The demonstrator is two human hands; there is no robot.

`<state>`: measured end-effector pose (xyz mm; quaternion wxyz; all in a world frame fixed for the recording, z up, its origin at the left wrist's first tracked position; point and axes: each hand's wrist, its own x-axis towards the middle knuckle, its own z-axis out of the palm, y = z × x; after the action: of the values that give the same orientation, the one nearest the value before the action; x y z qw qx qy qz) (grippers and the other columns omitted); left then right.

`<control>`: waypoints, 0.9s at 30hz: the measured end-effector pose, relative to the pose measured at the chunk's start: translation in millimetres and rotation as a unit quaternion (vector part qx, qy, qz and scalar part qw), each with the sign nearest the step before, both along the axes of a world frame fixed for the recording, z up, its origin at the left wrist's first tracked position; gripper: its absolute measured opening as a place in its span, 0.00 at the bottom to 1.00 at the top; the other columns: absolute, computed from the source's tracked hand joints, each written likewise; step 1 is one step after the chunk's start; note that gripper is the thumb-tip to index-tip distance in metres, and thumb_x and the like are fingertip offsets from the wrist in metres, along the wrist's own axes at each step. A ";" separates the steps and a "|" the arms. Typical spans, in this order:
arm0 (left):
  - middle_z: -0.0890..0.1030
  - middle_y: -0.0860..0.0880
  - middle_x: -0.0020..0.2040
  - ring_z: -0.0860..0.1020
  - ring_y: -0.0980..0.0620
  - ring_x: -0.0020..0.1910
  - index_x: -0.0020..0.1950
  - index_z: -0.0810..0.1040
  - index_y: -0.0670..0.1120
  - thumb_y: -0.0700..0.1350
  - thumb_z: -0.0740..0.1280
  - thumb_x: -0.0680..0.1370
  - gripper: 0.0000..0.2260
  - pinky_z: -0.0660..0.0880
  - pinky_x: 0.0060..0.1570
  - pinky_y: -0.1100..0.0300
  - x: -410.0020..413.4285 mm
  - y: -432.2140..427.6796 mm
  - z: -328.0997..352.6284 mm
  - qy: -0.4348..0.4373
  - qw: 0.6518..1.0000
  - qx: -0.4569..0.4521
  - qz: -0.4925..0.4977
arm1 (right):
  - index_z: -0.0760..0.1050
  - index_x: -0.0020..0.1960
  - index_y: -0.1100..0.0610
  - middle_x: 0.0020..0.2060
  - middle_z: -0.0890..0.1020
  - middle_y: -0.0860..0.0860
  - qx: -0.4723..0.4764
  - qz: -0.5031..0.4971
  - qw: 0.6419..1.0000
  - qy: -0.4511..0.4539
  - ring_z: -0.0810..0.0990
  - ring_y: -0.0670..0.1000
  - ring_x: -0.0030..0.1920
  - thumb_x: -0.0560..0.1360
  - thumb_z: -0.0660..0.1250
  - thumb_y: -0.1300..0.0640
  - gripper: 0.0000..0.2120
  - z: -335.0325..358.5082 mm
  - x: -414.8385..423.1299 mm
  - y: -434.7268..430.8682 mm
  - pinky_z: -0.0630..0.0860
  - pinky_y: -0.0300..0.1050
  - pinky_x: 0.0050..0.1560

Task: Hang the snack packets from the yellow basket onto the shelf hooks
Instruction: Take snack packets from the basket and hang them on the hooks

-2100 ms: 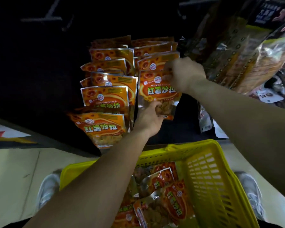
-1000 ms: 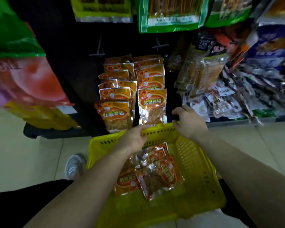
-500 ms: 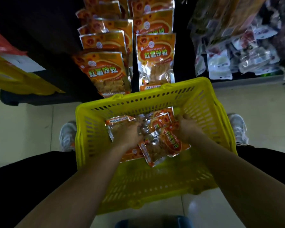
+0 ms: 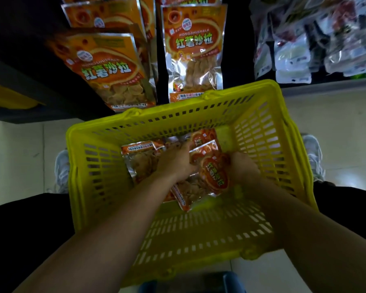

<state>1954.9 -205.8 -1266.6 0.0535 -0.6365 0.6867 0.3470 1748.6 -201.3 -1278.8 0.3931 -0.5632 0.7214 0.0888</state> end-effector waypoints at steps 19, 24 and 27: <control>0.84 0.50 0.46 0.82 0.48 0.47 0.47 0.81 0.49 0.55 0.71 0.77 0.10 0.78 0.48 0.50 27.9 -0.7 144.6 0.115 0.993 0.026 0.024 | 0.78 0.56 0.53 0.54 0.82 0.55 -0.105 0.163 0.976 -0.098 0.80 0.57 0.55 0.74 0.71 0.50 0.13 171.2 10.7 -36.0 0.73 0.45 0.50; 0.85 0.47 0.48 0.83 0.51 0.46 0.51 0.81 0.50 0.47 0.71 0.79 0.03 0.78 0.48 0.50 43.5 -1.4 247.3 0.215 0.976 -0.020 0.029 | 0.73 0.45 0.44 0.43 0.81 0.43 -0.186 0.208 0.951 -0.132 0.80 0.46 0.44 0.75 0.71 0.46 0.07 295.0 13.9 -38.0 0.75 0.38 0.43; 0.86 0.47 0.44 0.85 0.48 0.46 0.48 0.82 0.49 0.42 0.71 0.79 0.02 0.79 0.47 0.53 56.5 1.2 305.8 0.269 0.960 -0.062 0.038 | 0.73 0.39 0.42 0.33 0.80 0.37 -0.235 0.164 0.941 -0.182 0.78 0.36 0.35 0.74 0.72 0.45 0.09 357.9 6.5 -28.8 0.68 0.28 0.30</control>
<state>2011.4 -204.5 -960.7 -0.1859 -0.5474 0.6713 0.4639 1755.1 -230.1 -920.9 0.3543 -0.7566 0.5354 -0.1238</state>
